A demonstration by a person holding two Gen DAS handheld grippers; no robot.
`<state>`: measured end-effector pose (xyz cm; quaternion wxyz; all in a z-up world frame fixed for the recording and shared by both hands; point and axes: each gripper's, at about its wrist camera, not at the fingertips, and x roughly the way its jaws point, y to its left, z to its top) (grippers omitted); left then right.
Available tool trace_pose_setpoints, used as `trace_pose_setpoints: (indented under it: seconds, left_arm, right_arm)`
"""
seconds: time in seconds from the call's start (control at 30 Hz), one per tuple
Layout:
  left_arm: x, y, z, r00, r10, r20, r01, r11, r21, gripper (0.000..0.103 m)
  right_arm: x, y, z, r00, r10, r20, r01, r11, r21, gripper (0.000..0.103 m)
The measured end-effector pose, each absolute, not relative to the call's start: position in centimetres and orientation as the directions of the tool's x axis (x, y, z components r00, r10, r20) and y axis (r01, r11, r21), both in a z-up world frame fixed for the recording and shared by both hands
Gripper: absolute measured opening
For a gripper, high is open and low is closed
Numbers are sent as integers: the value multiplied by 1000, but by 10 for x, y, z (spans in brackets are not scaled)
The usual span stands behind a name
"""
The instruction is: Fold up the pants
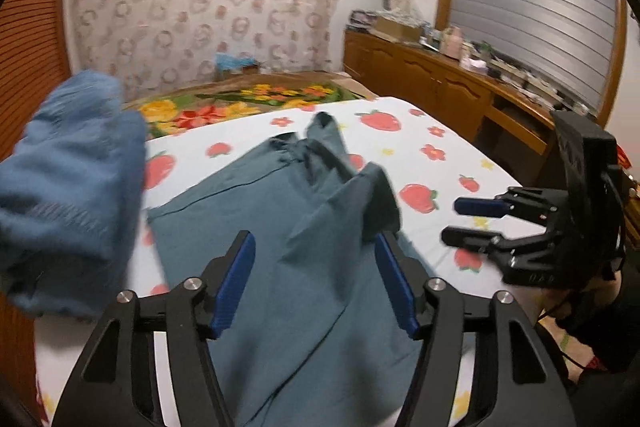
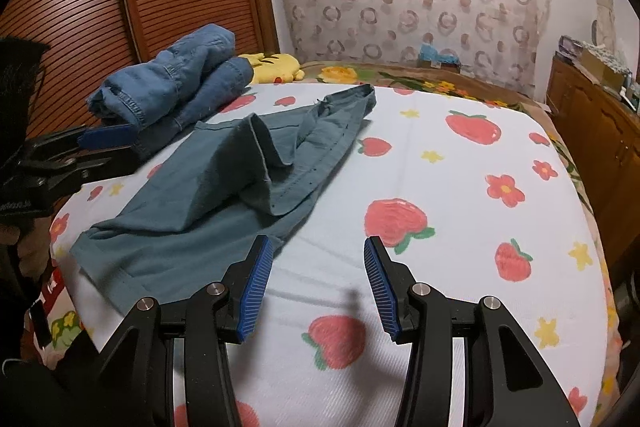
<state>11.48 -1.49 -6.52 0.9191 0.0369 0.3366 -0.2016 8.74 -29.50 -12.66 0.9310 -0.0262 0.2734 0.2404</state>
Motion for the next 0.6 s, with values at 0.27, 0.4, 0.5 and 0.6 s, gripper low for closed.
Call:
trace_pose_setpoints:
  seconds: [0.27, 0.4, 0.5, 0.6]
  left_arm:
    - [148, -49, -68, 621, -387, -682, 478, 876, -62, 47]
    - [163, -61, -74, 586, -389, -711, 497, 866, -65, 37]
    - [172, -67, -80, 577, -366, -731, 498, 866, -40, 30]
    - [176, -69, -84, 568, -355, -742, 498, 866, -33, 5]
  right_arm:
    - [89, -297, -132, 737, 433, -518, -456, 885, 91, 50]
    - [89, -298, -133, 745, 426, -513, -448, 890, 88, 50]
    - [90, -300, -134, 742, 432, -513, -450, 888, 97, 50]
    - [89, -302, -135, 748, 429, -507, -444, 891, 98, 50]
